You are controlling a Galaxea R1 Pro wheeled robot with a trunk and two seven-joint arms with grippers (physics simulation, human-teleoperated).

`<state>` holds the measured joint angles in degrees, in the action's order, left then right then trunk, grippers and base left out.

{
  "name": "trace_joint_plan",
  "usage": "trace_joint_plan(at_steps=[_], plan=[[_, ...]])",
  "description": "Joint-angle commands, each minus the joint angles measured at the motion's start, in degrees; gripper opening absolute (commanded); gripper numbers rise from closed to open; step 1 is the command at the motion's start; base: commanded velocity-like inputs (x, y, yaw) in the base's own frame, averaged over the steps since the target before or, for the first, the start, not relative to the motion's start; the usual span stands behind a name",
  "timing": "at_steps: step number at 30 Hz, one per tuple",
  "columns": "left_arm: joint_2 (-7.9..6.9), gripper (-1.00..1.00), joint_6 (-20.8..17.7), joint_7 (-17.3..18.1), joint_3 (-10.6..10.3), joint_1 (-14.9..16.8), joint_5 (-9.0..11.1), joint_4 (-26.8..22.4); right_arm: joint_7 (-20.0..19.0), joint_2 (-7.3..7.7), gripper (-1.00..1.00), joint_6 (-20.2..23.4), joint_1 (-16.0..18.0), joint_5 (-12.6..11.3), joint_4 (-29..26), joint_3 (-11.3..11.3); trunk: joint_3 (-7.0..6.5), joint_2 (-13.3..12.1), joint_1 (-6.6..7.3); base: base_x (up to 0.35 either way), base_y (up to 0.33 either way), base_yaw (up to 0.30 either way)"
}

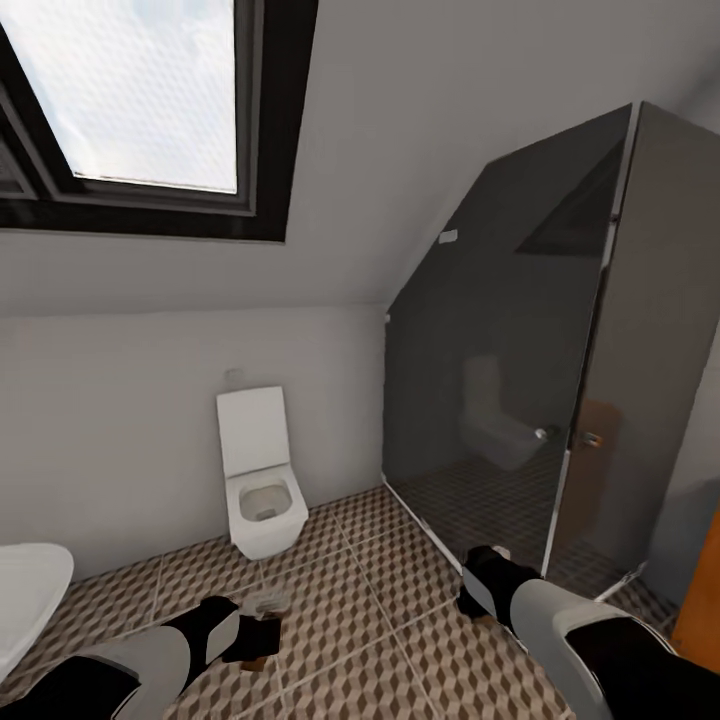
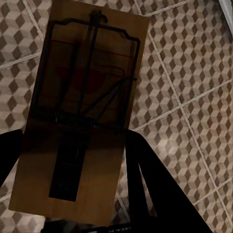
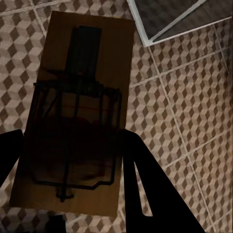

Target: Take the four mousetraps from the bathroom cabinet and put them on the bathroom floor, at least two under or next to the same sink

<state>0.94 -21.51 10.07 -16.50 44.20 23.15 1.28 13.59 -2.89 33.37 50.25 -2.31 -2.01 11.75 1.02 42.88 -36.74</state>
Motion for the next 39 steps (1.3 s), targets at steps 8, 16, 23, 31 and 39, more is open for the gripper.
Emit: trace_joint_plan(at_steps=[8, 16, 23, 31, 39], plan=[[0.02, -1.00, 0.0, 0.2, -0.5, 0.1, 0.3, 0.1, 0.1, -0.09, -1.00, 0.3, -0.1, -0.5, -0.1, 2.3, 0.11, 0.1, -0.02, 0.000, 0.000, 0.291], [0.04, -1.00, 0.0, 0.2, -0.5, 0.1, 0.3, 0.1, 0.1, -0.10, -1.00, 0.3, -0.1, -0.5, -0.1, 2.4, 0.15, 0.1, -0.02, 0.000, 0.000, 0.291], [0.10, -1.00, 0.0, 0.2, -0.5, 0.1, 0.3, 0.1, 0.1, -0.10, -1.00, 0.2, -0.1, -0.5, -0.1, 2.4, 0.29, 0.1, -0.02, 0.000, -0.051, 0.291], [0.12, -1.00, 0.0, 0.2, -0.5, 0.1, 0.3, 0.1, 0.0, -0.10, -1.00, -0.6, -0.1, -0.5, -0.1, 2.4, 0.48, 0.1, -0.02, 0.000, -0.216, 0.291], [0.20, -1.00, 0.0, 0.2, -0.5, 0.1, 0.3, 0.1, -1.8, -0.10, -1.00, -4.0, -0.2, -0.7, 0.0, 2.3, 0.66, 0.1, -0.02, 0.000, -0.288, 0.291]])
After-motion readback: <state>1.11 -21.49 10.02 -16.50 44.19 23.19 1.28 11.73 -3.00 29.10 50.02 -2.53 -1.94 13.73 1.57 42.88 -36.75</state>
